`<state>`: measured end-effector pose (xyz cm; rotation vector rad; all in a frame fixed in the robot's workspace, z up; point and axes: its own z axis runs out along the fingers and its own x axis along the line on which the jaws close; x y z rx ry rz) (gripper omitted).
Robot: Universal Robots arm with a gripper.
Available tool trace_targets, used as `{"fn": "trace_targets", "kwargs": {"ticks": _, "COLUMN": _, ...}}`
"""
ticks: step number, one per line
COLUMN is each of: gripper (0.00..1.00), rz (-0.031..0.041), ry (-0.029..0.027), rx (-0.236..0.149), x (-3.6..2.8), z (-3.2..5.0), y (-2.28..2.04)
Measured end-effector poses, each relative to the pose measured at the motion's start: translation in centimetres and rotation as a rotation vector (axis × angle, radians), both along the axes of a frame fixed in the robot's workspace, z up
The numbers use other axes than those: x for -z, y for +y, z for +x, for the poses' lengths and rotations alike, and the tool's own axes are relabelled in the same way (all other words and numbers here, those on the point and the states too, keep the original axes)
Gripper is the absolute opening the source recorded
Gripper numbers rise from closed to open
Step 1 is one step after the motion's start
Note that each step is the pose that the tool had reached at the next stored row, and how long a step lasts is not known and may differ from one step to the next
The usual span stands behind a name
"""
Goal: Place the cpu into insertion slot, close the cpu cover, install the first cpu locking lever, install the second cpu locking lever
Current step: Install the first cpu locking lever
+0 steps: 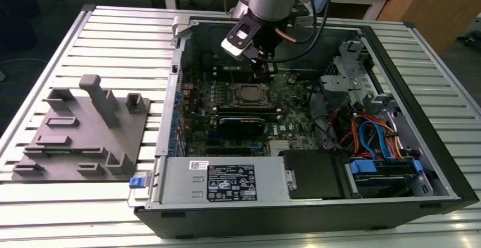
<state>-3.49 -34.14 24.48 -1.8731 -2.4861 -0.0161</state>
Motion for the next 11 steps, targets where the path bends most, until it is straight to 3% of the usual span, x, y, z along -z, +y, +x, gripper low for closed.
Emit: {"fn": "trace_targets", "kwargs": {"ticks": 11, "gripper": 0.1, "rz": 0.0, "ry": 0.0, "rx": -0.2, "x": 0.07, "z": 0.0, "y": 0.0}}
